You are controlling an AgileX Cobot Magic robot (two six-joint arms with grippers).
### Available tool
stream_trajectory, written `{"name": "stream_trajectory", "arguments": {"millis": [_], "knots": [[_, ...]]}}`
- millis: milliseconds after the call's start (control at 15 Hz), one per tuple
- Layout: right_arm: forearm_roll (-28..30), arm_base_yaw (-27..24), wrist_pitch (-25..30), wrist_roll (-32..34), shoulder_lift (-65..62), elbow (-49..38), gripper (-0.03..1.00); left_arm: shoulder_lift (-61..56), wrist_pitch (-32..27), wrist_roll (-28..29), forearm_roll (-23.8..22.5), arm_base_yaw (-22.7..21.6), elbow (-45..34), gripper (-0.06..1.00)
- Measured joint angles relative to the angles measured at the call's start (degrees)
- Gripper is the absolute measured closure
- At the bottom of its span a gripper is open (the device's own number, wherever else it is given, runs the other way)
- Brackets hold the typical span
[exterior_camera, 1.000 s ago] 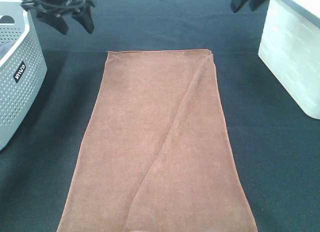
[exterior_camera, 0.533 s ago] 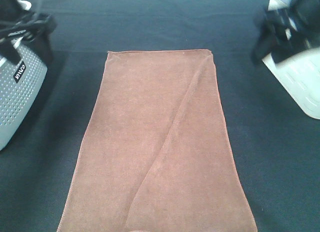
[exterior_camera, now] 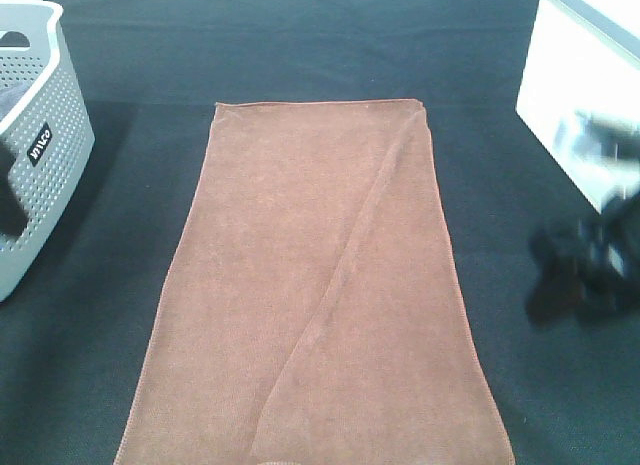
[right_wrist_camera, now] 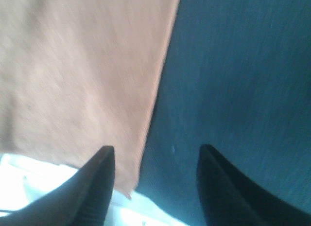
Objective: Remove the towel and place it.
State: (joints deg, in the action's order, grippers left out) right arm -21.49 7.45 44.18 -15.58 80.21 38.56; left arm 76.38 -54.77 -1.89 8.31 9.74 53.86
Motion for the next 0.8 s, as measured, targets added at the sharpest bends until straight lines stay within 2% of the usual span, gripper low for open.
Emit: {"name": "stream_trajectory", "arguments": {"millis": [133,200,267,333,400,600,800], "knots": [[-2.1,0.0,-4.7,-2.0,-0.1,-7.4,0.46,-5.7,2.2,1.0,0.5,0.0,-8.8,0.3],[-2.7,0.0,-5.7,-2.8,-0.2,-8.7,0.46,-6.9,2.3,1.4,0.5,0.0,-10.5,0.3],[-6.2,0.0,-8.3,-5.4,-0.2,-11.9,0.46,-10.9,2.6,2.2,1.0,0.0,-15.8,0.3],[-6.2,0.0,-8.3,-5.4,-0.2,-11.9,0.46,-10.9,2.6,2.2,1.0,0.0,-15.8,0.3],[-10.0,0.0,-9.6,-8.7,-0.2,-12.9,0.46,-15.0,3.4,2.5,1.1,0.0,-20.3,0.3],[-13.1,0.0,-10.5,-11.3,0.0,-13.0,0.46,-20.6,4.4,4.0,1.1,0.0,-24.6,0.3],[-15.0,0.0,-11.6,-12.3,4.0,-13.0,0.46,-26.8,5.3,5.0,1.1,0.0,-25.1,0.3]]}}
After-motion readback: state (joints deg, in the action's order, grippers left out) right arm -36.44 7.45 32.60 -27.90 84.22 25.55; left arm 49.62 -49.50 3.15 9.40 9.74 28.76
